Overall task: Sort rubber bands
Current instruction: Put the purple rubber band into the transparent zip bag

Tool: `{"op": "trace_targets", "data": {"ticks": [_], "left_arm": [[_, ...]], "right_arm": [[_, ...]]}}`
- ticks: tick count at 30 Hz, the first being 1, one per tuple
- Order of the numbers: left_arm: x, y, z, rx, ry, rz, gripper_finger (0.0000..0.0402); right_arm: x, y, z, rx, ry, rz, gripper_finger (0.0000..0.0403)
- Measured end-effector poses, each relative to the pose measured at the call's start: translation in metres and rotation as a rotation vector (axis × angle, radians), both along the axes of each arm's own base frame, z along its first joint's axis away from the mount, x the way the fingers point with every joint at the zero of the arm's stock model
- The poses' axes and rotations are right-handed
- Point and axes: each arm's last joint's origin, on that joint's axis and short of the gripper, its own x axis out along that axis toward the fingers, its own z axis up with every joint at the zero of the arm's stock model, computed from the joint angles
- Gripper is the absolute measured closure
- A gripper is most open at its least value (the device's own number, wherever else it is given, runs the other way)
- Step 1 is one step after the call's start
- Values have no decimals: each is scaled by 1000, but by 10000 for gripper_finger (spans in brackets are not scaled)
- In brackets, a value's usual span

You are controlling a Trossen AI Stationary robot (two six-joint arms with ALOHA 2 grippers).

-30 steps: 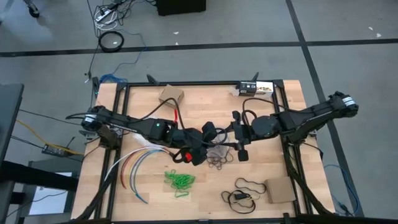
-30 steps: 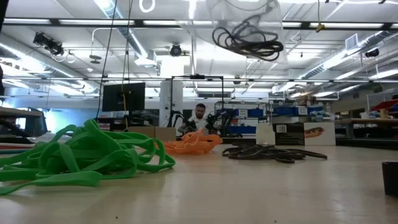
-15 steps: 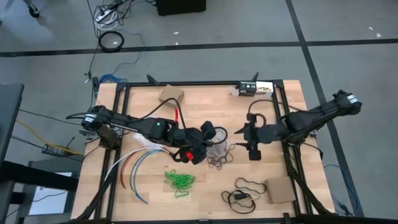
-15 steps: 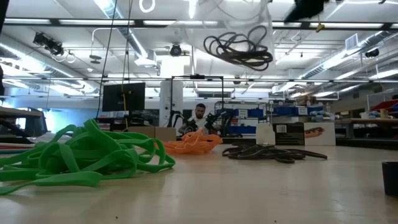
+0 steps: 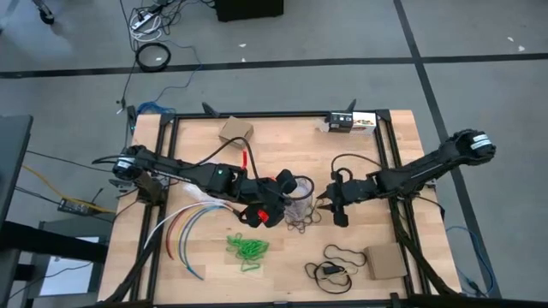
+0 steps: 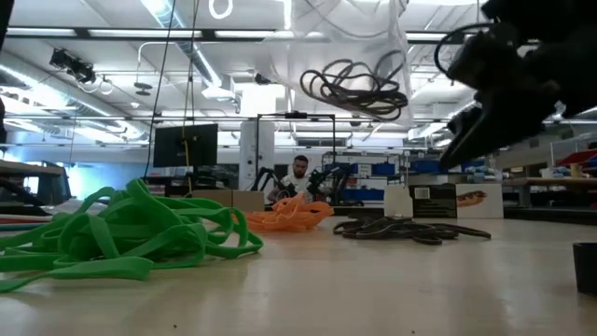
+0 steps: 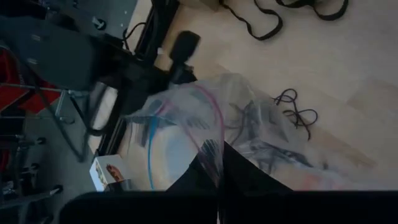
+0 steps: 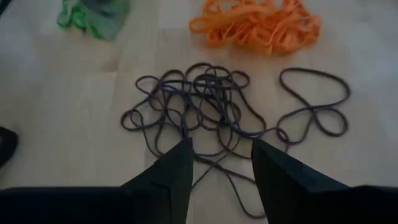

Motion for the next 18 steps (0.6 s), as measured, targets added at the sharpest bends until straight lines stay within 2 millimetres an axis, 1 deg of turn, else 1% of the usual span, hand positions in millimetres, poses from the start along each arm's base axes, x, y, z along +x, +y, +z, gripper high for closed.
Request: {"op": "trace_targets", "data": {"ticks": [3, 9, 12, 14, 15, 18], "left_arm": [[1, 0, 1, -5, -10, -3, 401], [1, 0, 0, -10, -4, -1, 401], [1, 0, 0, -10, -2, -1, 401], [1, 0, 0, -10, -1, -1, 401], [1, 0, 0, -10, -1, -1, 401], [0, 0, 0, -10, 1, 0, 401]], "right_arm": [[9, 2, -14, -23, 26, 18, 252], [26, 2, -43, -80, 170, -12, 252], [35, 0, -49, -71, 191, -38, 257], [38, 0, -51, -70, 200, -41, 275], [40, 0, -50, -70, 198, -42, 292], [41, 0, -43, -85, 196, -13, 369]]}}
